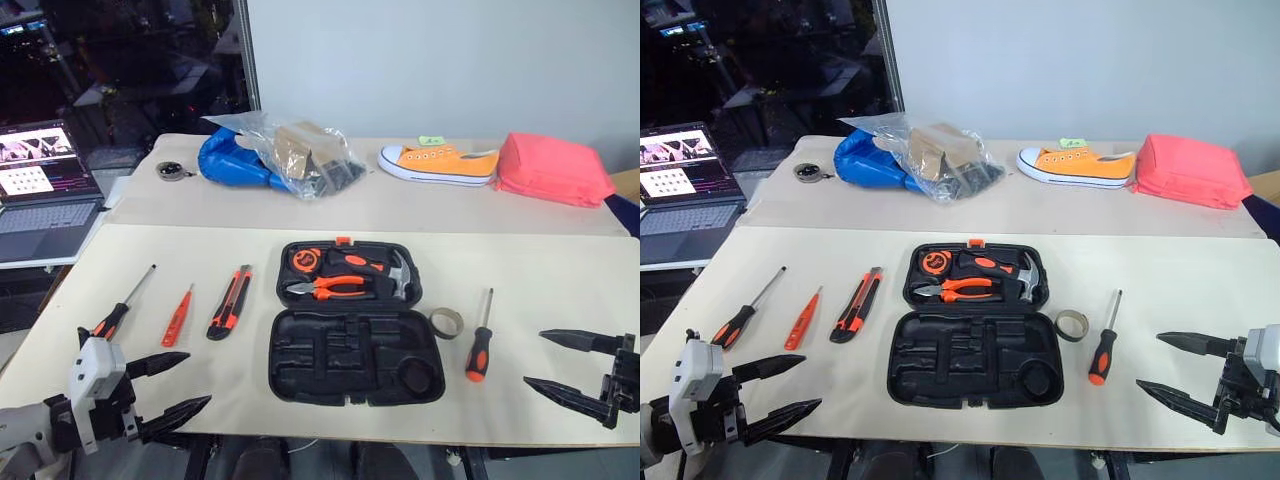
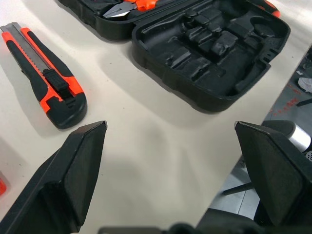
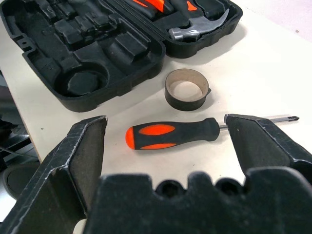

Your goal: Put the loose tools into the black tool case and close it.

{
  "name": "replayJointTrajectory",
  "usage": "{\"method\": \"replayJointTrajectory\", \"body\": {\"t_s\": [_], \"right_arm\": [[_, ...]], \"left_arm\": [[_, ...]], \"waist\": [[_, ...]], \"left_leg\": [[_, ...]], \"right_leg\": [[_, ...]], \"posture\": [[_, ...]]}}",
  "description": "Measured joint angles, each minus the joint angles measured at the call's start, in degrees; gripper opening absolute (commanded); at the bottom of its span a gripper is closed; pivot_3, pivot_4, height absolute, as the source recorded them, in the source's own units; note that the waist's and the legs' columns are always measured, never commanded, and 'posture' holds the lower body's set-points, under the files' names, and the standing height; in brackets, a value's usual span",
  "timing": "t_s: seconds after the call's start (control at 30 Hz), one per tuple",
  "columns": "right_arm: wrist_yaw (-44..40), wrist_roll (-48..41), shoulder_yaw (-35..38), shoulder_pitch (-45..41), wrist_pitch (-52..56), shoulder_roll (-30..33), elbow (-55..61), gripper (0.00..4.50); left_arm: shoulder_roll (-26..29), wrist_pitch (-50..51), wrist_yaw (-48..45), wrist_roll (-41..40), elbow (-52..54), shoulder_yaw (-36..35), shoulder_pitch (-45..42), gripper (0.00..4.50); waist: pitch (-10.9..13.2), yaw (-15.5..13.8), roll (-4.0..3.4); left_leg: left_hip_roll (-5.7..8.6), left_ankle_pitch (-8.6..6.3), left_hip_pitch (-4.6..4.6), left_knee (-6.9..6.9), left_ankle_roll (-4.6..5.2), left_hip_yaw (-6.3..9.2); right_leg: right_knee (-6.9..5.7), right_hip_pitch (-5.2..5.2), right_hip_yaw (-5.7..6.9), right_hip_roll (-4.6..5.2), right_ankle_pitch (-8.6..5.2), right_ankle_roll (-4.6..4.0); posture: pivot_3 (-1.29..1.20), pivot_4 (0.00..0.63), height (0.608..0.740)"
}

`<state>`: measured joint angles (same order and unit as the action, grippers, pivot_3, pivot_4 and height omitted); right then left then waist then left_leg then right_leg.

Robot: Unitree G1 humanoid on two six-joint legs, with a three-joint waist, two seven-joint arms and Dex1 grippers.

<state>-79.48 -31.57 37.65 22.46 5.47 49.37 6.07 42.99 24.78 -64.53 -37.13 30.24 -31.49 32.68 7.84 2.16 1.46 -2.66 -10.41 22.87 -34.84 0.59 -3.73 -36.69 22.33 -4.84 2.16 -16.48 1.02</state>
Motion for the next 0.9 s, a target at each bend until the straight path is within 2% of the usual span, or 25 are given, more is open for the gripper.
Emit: {"method": "replayJointTrajectory", "body": {"t_s": [0.07,0.1,0.2,0.37,0.47,0.5,0.57,0.67,0.87,0.9], "right_arm": [[0.0,0.0,0.0,-0.1,-0.1,0.0,0.0,4.45],[1.2,-0.6,-0.6,-3.0,0.0,-1.1,-0.1,4.45],[5.3,-4.1,-5.2,-12.0,1.4,-4.2,3.3,4.45],[8.5,-8.0,-11.9,-18.4,5.9,-4.7,9.5,4.45],[8.6,-10.9,-19.0,-23.7,9.0,-5.1,15.3,4.45],[8.6,-11.9,-21.6,-26.6,10.0,-5.3,16.4,4.45],[8.7,-12.5,-24.0,-29.7,10.9,-5.4,17.2,4.45],[8.6,-12.5,-27.2,-32.8,11.3,-6.1,17.4,4.45],[7.6,-12.4,-28.3,-32.4,11.2,-6.2,17.8,4.45],[7.4,-12.4,-28.3,-32.2,11.1,-6.2,18.0,4.5]], "left_arm": [[0.0,-0.1,0.0,0.1,0.0,0.0,0.0,4.5],[-1.4,0.7,2.4,-0.6,0.2,0.0,-1.1,4.5],[-5.6,5.0,12.0,-4.4,1.7,0.7,-7.6,4.5],[-7.9,13.8,27.0,-10.4,3.3,-1.1,-13.4,4.5],[-0.5,24.0,36.0,-10.3,-2.4,-4.5,-18.5,4.5],[4.0,26.0,36.4,-9.1,-6.7,-5.8,-19.4,4.5],[9.2,27.3,35.7,-7.0,-12.1,-6.7,-21.0,4.5],[16.6,28.9,32.7,-3.5,-20.3,-4.0,-23.7,4.5],[20.0,29.1,28.0,2.5,-32.8,8.2,-32.5,4.5],[20.0,28.9,27.1,4.1,-35.8,10.8,-34.3,3.98]], "waist": [[0.0,-0.1,0.0],[0.0,0.1,0.0],[0.1,0.3,0.12],[0.0,-0.2,-0.1],[0.0,-0.2,0.04],[0.1,0.1,0.12],[0.1,0.2,0.15],[0.1,0.0,0.15],[0.1,-1.2,0.14],[0.1,-1.4,0.16]], "left_leg": [[0.03,-0.06,0.01,0.0,0.05,0.0],[0.01,-0.11,-0.03,0.0,0.09,-0.02],[0.0,-0.12,0.0,-0.14,0.11,0.02],[0.01,-0.11,-0.02,-0.13,0.12,0.06],[-0.14,-0.11,0.0,-0.13,0.12,0.25],[-0.19,-0.11,-0.06,-0.12,0.11,0.25],[-0.19,-0.12,-0.05,-0.05,0.11,0.24],[-0.16,-0.16,0.04,0.01,0.03,0.2],[-0.06,-0.26,0.42,0.04,-0.13,0.19],[-0.07,-0.26,0.53,0.04,-0.13,0.19]], "right_leg": [[0.0,-0.01,0.01,0.03,-0.02,0.02],[0.02,-0.04,-0.03,0.04,0.0,0.06],[-0.14,-0.06,-0.04,0.05,0.14,0.41],[-0.28,-0.09,0.07,-0.02,0.16,0.42],[-0.34,-0.04,0.15,-0.41,0.1,0.37],[-0.36,-0.04,0.13,-0.54,0.08,0.27],[-0.32,0.0,0.16,-0.52,0.17,0.04],[-0.31,0.12,0.24,-0.42,0.27,-0.22],[-0.34,0.46,0.8,0.03,0.2,-0.28],[-0.36,0.59,0.82,0.03,0.21,-0.29]], "posture": [[0.0,0.15,0.74],[0.0,0.15,0.74],[0.0,0.15,0.74],[0.0,0.15,0.74],[0.0,0.15,0.74],[0.0,0.15,0.74],[0.0,0.15,0.74],[0.0,0.15,0.74],[0.0,0.15,0.74],[0.0,0.15,0.74]]}}
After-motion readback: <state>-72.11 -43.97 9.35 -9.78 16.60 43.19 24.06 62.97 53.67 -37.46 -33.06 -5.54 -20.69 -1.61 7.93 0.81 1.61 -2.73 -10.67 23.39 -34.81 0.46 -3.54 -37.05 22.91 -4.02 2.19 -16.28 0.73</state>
